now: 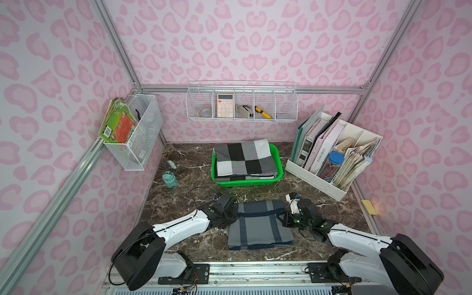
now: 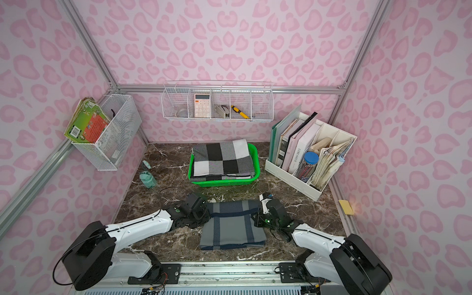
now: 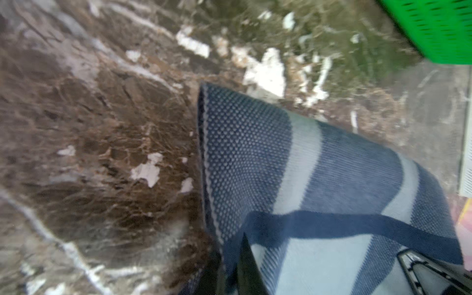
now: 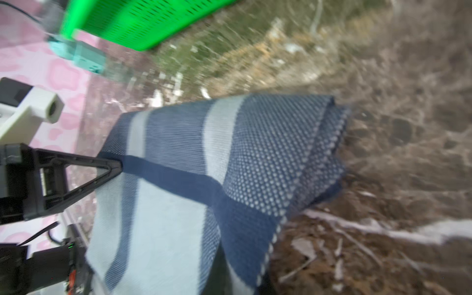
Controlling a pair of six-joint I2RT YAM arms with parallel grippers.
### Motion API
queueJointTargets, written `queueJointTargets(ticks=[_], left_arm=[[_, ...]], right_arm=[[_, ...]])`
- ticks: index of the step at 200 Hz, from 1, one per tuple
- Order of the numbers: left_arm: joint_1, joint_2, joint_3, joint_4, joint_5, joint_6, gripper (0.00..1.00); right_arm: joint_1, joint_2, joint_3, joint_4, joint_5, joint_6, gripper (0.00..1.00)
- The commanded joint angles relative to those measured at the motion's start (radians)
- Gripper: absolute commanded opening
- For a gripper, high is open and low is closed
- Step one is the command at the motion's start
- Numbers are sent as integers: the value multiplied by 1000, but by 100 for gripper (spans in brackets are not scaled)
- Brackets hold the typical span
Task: Put the folded scarf in the basket
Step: Pick up the scarf at the center of the board.
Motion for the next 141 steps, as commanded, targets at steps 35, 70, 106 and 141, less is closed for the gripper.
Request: queueJointTargets(ticks=[35, 70, 106, 141], left_arm=[[-33, -230, 49, -99, -65, 150, 0], [-32, -292, 134, -179, -226, 236, 0], [21, -281, 250, -171, -324, 376, 0], [194, -189, 364, -138, -242, 443, 0]], right_arm=[[20, -350, -27, 23, 75, -12, 0], [19, -420, 76, -6, 178, -93, 0], [7, -242, 273, -7, 213, -211, 0], [-22, -4, 484, 10, 204, -275, 0]])
